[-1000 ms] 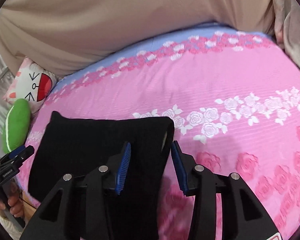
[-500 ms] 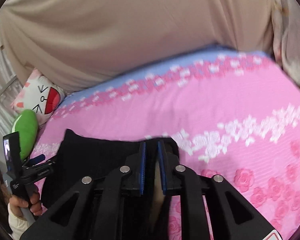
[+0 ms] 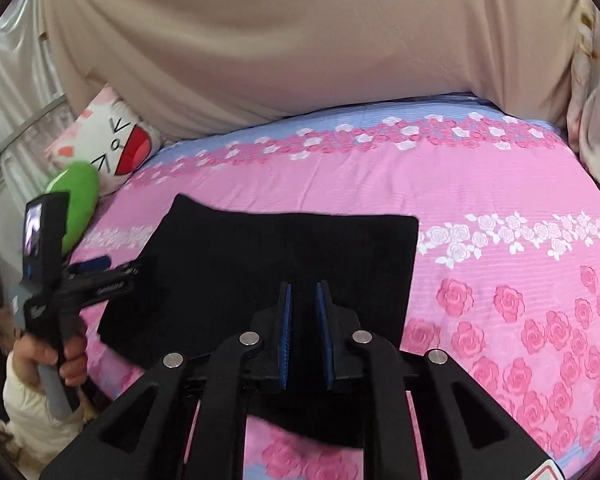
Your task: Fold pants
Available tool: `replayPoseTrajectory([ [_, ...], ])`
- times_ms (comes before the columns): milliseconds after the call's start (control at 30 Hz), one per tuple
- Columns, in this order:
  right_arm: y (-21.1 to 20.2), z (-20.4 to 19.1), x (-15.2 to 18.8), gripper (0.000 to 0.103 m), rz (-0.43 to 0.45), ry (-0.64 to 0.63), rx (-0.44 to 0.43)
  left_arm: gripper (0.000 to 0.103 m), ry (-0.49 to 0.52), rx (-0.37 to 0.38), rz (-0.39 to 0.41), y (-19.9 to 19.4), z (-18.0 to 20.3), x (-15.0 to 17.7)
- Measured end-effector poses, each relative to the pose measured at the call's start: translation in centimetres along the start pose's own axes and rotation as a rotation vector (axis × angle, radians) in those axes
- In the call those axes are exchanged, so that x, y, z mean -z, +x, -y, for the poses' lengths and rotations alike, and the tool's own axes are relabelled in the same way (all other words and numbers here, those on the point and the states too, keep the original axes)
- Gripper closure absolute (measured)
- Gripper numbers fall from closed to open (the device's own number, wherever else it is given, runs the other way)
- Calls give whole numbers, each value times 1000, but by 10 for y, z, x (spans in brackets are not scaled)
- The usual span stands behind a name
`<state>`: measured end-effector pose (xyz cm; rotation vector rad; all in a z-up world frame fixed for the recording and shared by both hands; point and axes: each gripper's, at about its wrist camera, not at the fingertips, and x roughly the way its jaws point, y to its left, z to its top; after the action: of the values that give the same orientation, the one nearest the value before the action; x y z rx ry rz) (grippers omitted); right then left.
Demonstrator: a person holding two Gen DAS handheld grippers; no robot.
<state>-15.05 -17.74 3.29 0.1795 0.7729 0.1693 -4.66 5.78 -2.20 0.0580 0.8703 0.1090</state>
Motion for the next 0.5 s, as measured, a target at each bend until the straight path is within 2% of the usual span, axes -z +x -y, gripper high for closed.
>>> replayPoseTrajectory([
  [100,12,2,21,89,-74,-9,28,22,0,11,4,-10,-3,11],
  [133,22,6,28,96,-102,1,37,22,5,13,3,-12,-3,14],
  [167,31,13,35,97,-118,19,45,22,11,15,0,-14,-3,18],
  [200,29,16,37,97,-103,39,29,22,15,18,-7,-17,-4,23],
  [267,13,12,34,89,-84,56,29,22,27,35,-15,-23,-6,31],
  [367,-7,3,39,85,-64,4,66,19,38,82,-21,-37,-10,42],
  [433,-1,6,48,86,-97,-8,92,19,63,74,-31,-35,-7,51],
  [500,13,16,61,92,-120,2,111,18,74,61,-71,-18,-4,59],
])
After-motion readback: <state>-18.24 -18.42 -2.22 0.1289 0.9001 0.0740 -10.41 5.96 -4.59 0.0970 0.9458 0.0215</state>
